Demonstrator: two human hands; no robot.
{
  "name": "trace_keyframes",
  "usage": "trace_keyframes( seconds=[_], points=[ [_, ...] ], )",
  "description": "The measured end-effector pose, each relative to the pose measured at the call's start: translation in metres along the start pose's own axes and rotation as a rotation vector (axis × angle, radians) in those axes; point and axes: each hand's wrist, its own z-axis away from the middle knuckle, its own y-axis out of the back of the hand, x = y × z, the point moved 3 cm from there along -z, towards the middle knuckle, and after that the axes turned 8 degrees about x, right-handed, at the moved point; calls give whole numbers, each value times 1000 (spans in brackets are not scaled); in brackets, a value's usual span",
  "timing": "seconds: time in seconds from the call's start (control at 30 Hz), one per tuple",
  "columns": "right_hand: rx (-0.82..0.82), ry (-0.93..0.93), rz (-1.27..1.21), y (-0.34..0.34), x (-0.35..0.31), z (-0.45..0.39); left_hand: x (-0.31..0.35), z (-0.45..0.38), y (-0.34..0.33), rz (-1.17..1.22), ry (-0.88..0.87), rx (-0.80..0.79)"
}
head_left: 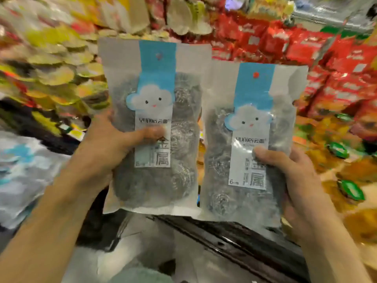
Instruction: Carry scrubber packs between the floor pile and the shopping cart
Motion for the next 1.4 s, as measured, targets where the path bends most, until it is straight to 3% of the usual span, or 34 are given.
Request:
trace_keyframes(
  seconds=[0.2,0.47,0.87,1.2,1.4],
  points=[
    [-387,-90,40,-118,27,-31,-14,33,120,24,-1,447],
    [-692,-81,227,-288,77,-35,-40,43,258,96,30,791],
    [-918,-149,293,-511,124,-44,-64,-12,413,110,203,972],
    [-1083,-237,431,-631,188,-118,-108,-80,446,103,342,1164],
    [-1120,-214,532,-674,220,-150,-147,-118,456,133,429,1191]
  ],
)
